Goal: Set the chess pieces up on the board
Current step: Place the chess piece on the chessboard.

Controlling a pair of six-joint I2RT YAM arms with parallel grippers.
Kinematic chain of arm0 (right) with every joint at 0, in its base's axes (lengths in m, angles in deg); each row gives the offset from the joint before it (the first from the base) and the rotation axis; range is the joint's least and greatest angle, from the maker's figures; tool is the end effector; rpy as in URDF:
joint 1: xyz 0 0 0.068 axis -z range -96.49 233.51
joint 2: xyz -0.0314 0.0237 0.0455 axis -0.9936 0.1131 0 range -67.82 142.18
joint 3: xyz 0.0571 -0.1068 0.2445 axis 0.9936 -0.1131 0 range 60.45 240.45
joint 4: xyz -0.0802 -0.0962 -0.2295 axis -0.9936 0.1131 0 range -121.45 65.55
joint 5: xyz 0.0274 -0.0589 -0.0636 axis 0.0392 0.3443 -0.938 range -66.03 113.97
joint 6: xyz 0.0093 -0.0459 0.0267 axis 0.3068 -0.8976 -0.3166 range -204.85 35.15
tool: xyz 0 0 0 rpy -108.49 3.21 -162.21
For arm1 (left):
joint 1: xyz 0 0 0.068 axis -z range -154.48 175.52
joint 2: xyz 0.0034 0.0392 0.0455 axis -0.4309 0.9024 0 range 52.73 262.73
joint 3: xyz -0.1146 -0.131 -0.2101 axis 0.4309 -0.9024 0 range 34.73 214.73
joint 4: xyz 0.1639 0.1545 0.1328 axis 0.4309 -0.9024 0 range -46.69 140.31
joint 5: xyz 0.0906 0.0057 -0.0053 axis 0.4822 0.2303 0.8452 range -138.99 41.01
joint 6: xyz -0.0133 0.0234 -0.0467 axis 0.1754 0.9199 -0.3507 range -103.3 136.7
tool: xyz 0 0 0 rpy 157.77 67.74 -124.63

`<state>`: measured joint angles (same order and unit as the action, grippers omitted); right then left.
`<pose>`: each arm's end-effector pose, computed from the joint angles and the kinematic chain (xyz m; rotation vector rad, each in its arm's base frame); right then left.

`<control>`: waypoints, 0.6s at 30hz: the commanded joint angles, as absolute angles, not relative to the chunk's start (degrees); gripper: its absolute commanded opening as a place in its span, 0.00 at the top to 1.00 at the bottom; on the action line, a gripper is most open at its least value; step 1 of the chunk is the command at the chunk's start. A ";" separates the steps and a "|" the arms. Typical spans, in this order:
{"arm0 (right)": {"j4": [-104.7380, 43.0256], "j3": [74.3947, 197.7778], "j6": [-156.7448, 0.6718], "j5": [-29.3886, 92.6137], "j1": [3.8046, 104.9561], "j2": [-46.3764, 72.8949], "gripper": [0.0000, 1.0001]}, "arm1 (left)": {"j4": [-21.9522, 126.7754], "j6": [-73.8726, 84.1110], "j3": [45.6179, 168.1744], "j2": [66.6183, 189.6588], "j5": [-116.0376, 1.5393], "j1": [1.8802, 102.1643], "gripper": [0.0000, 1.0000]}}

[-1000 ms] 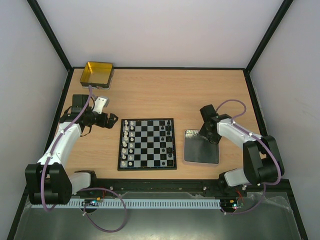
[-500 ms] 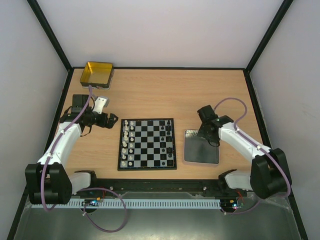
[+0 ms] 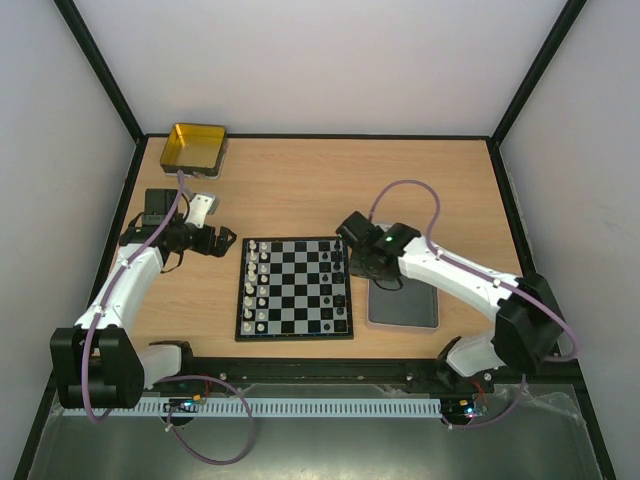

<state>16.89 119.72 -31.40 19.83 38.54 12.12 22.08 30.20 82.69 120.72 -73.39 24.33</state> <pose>0.1882 0.1844 0.2408 0.2282 2.8207 0.3299 0.2429 -0.0096 0.2514 0.4431 2.3081 -0.3883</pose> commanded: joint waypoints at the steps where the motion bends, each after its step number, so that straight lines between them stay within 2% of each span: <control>1: 20.39 124.15 -28.88 16.99 33.77 16.72 0.89 | 21.22 30.50 83.17 120.43 -73.90 24.29 0.01; 18: 19.36 127.74 -29.06 19.25 29.08 25.09 0.88 | 21.04 30.76 83.07 119.89 -74.31 24.29 0.01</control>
